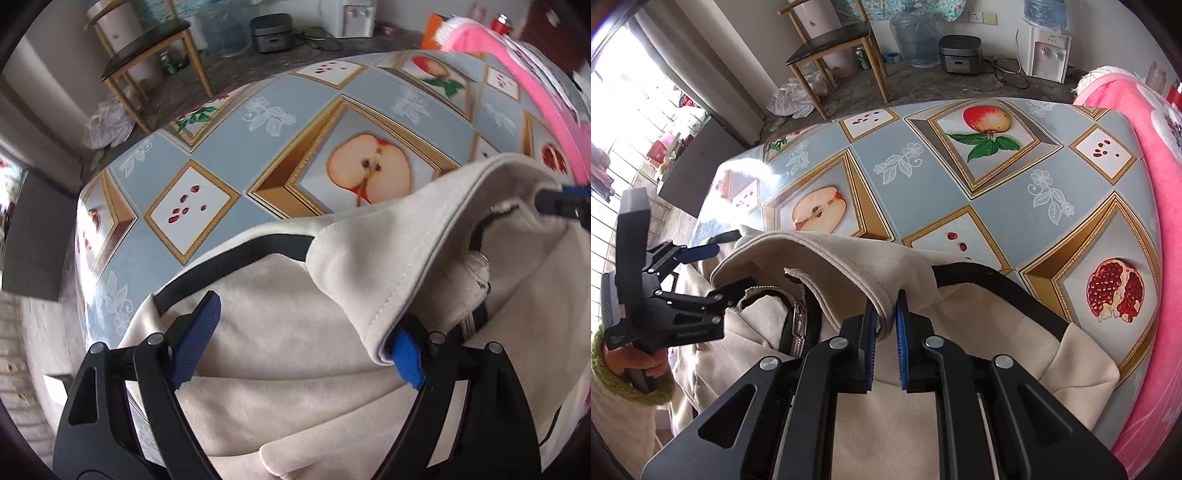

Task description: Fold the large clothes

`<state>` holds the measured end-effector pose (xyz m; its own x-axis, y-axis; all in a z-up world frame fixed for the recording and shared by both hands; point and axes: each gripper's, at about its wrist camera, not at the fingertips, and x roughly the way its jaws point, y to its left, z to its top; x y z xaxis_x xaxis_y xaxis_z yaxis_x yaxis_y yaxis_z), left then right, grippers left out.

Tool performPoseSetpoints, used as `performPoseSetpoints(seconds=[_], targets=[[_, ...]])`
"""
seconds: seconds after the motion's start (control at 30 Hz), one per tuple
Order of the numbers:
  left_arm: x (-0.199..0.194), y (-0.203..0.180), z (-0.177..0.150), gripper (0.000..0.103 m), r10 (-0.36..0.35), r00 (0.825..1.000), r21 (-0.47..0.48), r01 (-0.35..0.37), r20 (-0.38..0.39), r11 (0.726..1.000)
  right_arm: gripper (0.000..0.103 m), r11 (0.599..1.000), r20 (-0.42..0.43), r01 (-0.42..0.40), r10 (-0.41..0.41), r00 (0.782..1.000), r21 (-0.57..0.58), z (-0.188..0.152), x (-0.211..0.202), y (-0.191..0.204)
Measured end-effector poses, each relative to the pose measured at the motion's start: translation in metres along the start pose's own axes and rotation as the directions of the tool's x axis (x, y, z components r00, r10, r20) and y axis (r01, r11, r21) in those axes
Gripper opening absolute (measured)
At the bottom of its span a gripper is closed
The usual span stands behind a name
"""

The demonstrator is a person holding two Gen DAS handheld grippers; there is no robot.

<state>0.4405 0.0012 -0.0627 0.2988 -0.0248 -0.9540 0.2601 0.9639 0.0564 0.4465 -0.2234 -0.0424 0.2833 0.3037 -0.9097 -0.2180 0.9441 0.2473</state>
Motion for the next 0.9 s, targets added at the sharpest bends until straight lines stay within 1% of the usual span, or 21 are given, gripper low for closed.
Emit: performPoseSetpoints(seconds=[0.07,0.17,0.27,0.33,0.4,0.47,0.5,0.53,0.6,0.67,0.73,0.77,0.83,0.87,0.9], targets=[[-0.004,-0.004,-0.007,0.080,-0.008,1.000,0.044,0.008,0.007,0.999,0.010,1.000,-0.005,0.010,-0.010,1.000,-0.022,-0.007,-0.002,0.003],[-0.007,-0.006,-0.016,0.080,-0.018,1.000,0.085,0.016,0.017,0.996,0.009,0.997,-0.009,0.024,-0.024,1.000,-0.070,-0.021,-0.004,0.009],[-0.013,-0.006,-0.031,0.080,-0.028,0.999,0.128,0.024,0.032,0.991,0.009,0.991,-0.016,0.046,-0.049,0.999,-0.127,-0.045,-0.007,0.017],[-0.018,-0.005,-0.043,0.080,-0.013,0.999,0.159,0.005,0.046,0.987,0.009,0.987,-0.022,0.064,-0.068,0.997,-0.149,-0.059,-0.006,0.021],[-0.023,-0.001,-0.053,0.080,-0.025,0.998,0.160,0.015,0.061,0.987,0.009,0.982,-0.025,0.085,-0.090,0.996,-0.167,-0.068,-0.003,0.025],[-0.036,0.007,-0.061,0.080,-0.057,0.994,0.137,0.044,0.092,0.990,0.009,0.974,-0.021,0.119,-0.126,0.992,-0.193,-0.076,0.000,0.030],[-0.044,0.011,-0.064,0.080,-0.081,0.990,0.126,0.066,0.119,0.990,0.009,0.970,-0.017,0.132,-0.138,0.990,-0.204,-0.077,0.002,0.032],[-0.058,0.017,-0.067,0.080,-0.121,0.979,0.109,0.103,0.165,0.989,0.009,0.966,-0.014,0.144,-0.150,0.989,-0.213,-0.078,0.004,0.034],[-0.076,0.026,-0.067,0.080,-0.158,0.957,0.069,0.146,0.241,0.987,0.009,0.962,-0.009,0.159,-0.165,0.986,-0.221,-0.080,0.006,0.036],[-0.087,0.030,-0.061,0.080,-0.156,0.943,0.015,0.159,0.294,0.987,0.009,0.963,-0.012,0.155,-0.162,0.987,-0.219,-0.081,0.006,0.038],[-0.087,0.028,-0.045,0.080,-0.160,0.934,-0.044,0.184,0.319,0.982,0.009,0.960,-0.013,0.163,-0.171,0.985,-0.226,-0.085,0.006,0.042],[-0.085,0.026,-0.039,0.080,-0.162,0.933,-0.058,0.190,0.320,0.980,0.009,0.958,-0.010,0.170,-0.177,0.984,-0.232,-0.087,0.004,0.044],[-0.075,0.013,-0.024,0.079,-0.139,0.943,-0.075,0.169,0.301,0.983,0.009,0.955,-0.005,0.176,-0.183,0.983,-0.238,-0.092,0.000,0.048],[-0.066,0.006,-0.018,0.075,-0.126,0.952,-0.074,0.152,0.280,0.986,0.009,0.954,-0.005,0.179,-0.185,0.983,-0.241,-0.093,0.000,0.049],[-0.053,-0.002,-0.012,0.074,-0.105,0.964,-0.077,0.127,0.244,0.989,0.009,0.951,-0.004,0.184,-0.191,0.982,-0.247,-0.094,-0.002,0.050]])
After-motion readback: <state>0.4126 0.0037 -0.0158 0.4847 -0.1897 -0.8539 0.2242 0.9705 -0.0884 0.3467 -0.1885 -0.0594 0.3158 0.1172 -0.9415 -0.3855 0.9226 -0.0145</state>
